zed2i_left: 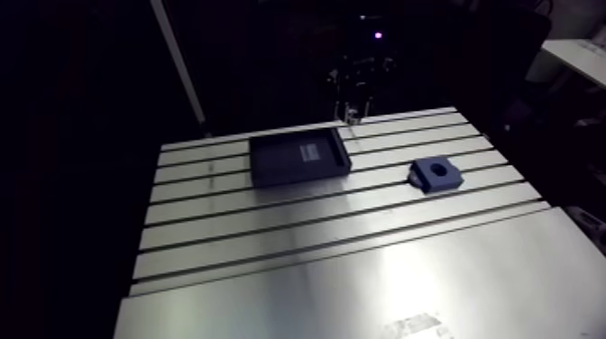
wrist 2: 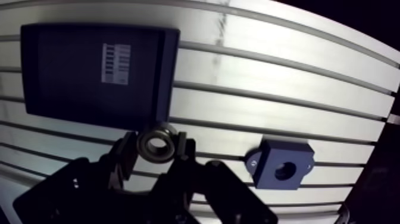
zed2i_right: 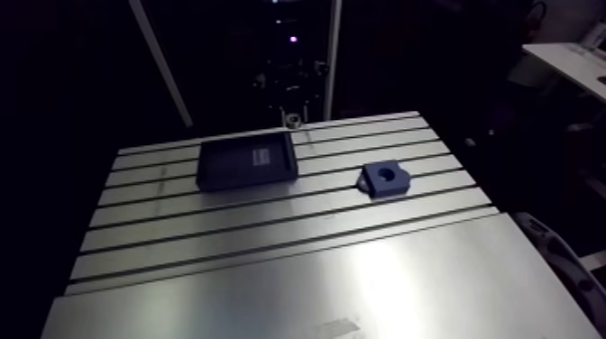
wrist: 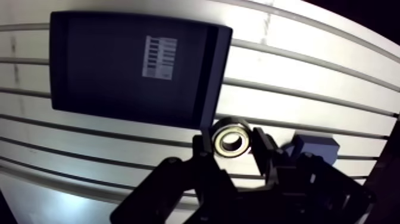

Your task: Pick up the bearing and press it into the housing until flush.

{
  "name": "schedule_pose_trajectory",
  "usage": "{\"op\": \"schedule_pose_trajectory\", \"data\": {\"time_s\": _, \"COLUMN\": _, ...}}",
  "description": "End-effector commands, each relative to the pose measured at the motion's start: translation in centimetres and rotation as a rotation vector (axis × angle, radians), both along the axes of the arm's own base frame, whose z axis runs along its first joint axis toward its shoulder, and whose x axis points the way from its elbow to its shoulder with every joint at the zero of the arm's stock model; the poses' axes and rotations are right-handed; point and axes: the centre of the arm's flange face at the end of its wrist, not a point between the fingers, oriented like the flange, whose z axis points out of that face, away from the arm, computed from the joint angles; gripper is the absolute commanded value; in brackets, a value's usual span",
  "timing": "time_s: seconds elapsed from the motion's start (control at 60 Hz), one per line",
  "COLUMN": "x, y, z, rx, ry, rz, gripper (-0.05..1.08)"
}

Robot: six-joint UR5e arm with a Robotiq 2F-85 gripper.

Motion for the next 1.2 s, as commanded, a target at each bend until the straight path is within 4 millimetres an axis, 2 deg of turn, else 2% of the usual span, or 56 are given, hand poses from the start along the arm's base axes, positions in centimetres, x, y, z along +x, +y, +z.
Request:
{"op": "schedule_pose_trajectory", "data": {"time_s": 0.017, "x": 3.5, "y": 5.9, "z": 0.6, "rx": 0.014, "ry": -0.018, "rz": -0.041, "gripper": 0.62}}
{"op": "schedule_pose_trajectory", "data": {"time_s": 0.25, "x": 6.5, "y": 10.5, "z": 0.5, "rx": 0.029, "ry": -0.033, "rz": -0.121, "gripper": 0.62}}
{"op": "schedule_pose_trajectory", "data": {"time_s": 0.45, "x": 8.2, "y": 12.6, "z": -0.3, "rx": 0.021, "ry": -0.052, "rz": -0.168, "gripper": 0.62}}
{"op": "schedule_pose_trajectory", "data": {"time_s": 0.717, "x": 9.3, "y": 15.2, "z": -1.2, "rx": 0.028, "ry": -0.028, "rz": -0.205, "gripper": 0.62}}
{"op": "schedule_pose_trajectory", "data": {"time_s": 0.867, "x": 9.7, "y": 15.9, "z": -1.7, "rx": 0.029, "ry": -0.025, "rz": -0.221, "gripper": 0.62}}
{"op": "schedule_pose_trajectory", "data": {"time_s": 1.2, "x": 9.0, "y": 16.6, "z": -3.1, "rx": 0.024, "ry": -0.033, "rz": -0.23, "gripper": 0.62}}
